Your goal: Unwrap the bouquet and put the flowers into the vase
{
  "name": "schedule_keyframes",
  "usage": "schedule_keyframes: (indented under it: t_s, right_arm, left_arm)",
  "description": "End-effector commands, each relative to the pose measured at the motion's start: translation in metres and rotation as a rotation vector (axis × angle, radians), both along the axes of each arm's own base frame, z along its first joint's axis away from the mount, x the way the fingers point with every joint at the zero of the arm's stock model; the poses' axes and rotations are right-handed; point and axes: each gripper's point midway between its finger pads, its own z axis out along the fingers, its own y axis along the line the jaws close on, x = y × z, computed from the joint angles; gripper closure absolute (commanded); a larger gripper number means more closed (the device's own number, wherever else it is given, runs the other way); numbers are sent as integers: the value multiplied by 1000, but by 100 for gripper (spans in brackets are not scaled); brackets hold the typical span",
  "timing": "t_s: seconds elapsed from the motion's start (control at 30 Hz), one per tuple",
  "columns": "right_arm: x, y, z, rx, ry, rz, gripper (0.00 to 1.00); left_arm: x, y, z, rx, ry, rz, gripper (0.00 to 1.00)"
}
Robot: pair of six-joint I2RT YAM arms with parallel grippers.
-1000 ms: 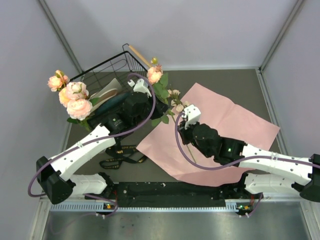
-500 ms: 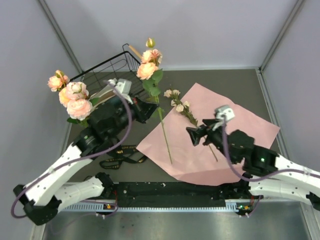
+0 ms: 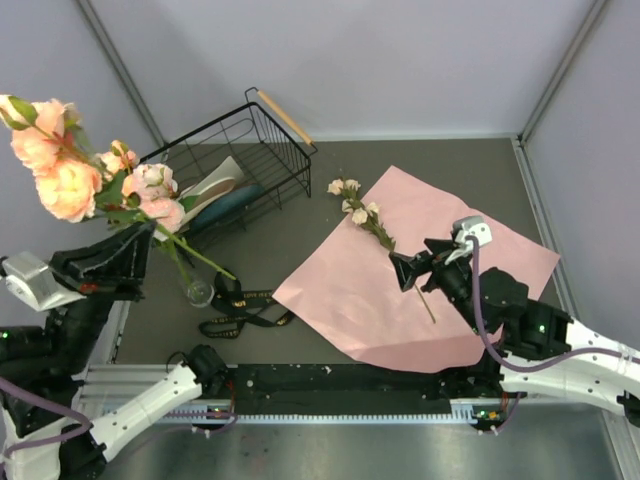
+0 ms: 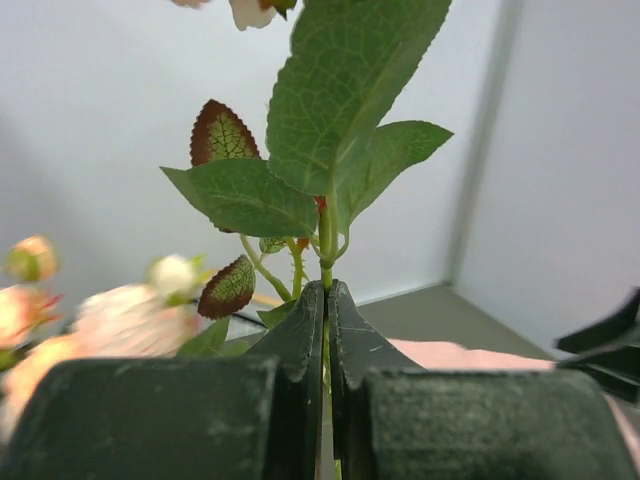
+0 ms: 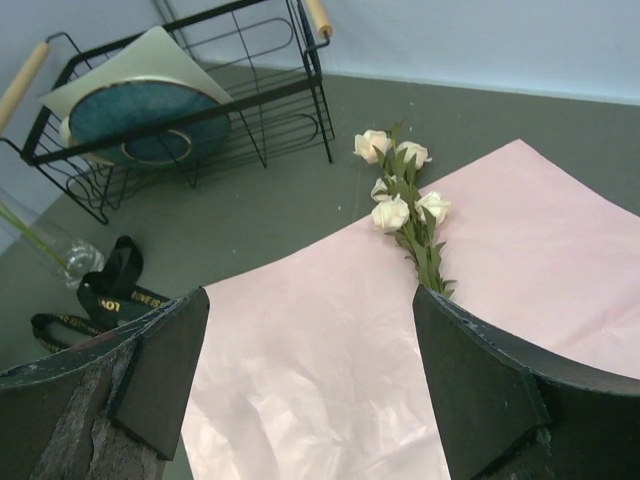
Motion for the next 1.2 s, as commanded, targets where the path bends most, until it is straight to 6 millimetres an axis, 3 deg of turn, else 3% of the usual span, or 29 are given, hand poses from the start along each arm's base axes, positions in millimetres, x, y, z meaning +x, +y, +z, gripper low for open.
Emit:
schedule_keyframes:
  t_s: [0.0, 0.07, 0.27, 0.43, 0.6, 0.83, 1.17]
  right_arm:
    - [-1, 12, -4, -24, 13, 26, 16]
    - [0, 12, -6, -31, 14, 25, 16]
    - [0, 12, -6, -36, 5, 24, 16]
    - [1, 13, -8, -39, 5, 24, 15]
    - [0, 14, -8, -36, 6, 30, 15]
    - [0, 12, -8, -22, 8, 26, 15]
    - [-1, 11, -7, -11, 7, 34, 15]
  left_arm:
    - [18, 61, -36, 93, 93, 339, 100]
    - [6, 87, -33, 40, 48, 406, 100]
    - [8, 115, -54, 161, 73, 571, 100]
    - [10, 136, -61, 90, 74, 698, 100]
    - [19, 137, -58, 68, 52, 763, 100]
    - [28, 132, -35, -4, -4, 808, 100]
    - [54, 112, -32, 3, 32, 838, 100]
